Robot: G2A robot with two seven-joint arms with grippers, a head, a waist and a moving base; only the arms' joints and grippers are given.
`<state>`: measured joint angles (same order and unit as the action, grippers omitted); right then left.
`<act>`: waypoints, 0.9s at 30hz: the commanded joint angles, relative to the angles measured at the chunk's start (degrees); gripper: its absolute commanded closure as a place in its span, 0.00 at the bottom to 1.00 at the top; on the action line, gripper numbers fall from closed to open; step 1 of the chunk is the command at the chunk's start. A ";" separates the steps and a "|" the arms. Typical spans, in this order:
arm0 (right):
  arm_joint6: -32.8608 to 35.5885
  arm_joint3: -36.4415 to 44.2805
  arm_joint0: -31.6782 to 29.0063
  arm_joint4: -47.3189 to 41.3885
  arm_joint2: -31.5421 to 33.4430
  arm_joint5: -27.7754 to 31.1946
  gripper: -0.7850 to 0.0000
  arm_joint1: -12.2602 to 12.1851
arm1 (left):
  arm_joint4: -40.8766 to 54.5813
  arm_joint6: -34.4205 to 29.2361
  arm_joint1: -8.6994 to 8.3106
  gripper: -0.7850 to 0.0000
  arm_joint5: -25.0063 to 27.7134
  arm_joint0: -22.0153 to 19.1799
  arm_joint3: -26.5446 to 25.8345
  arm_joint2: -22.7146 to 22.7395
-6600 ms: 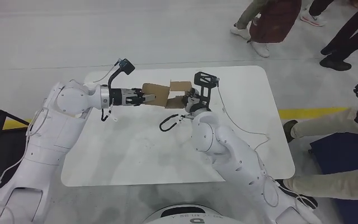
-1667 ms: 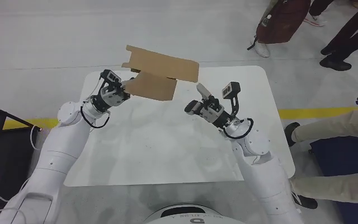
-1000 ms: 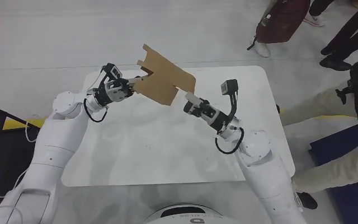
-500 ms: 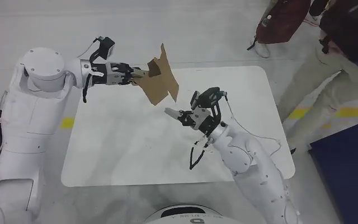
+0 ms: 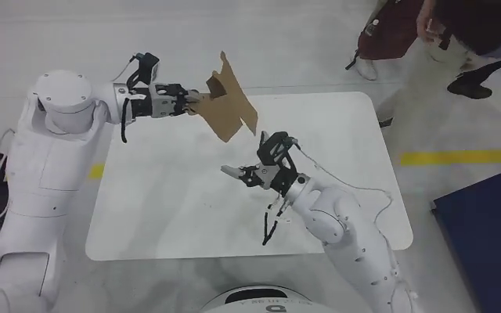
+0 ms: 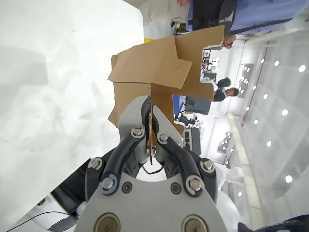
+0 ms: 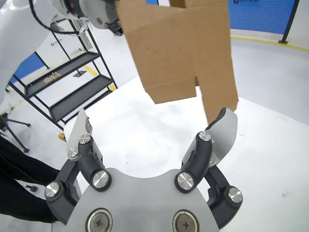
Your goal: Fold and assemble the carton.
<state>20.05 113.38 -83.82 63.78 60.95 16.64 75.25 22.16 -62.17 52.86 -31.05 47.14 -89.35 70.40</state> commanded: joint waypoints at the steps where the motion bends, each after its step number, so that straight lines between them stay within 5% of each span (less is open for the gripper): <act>1: -0.81 0.79 -0.10 3.52 -0.44 2.03 0.00 -0.23 | 1.81 3.05 0.22 1.00 -3.92 0.10 -1.00 -0.11; 11: -0.84 -1.67 0.92 14.64 -5.48 4.59 0.01 -0.45 | 17.47 16.52 3.11 1.00 -2.55 0.40 -1.51 -3.42; 27: -7.56 -6.68 2.89 17.62 -5.78 -4.98 0.01 0.23 | 21.92 17.01 3.60 1.00 -2.62 2.87 -2.11 -4.11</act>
<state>12.47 107.07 -81.12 81.25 55.30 12.19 75.42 44.08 -45.12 56.50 -33.64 49.78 -91.37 66.14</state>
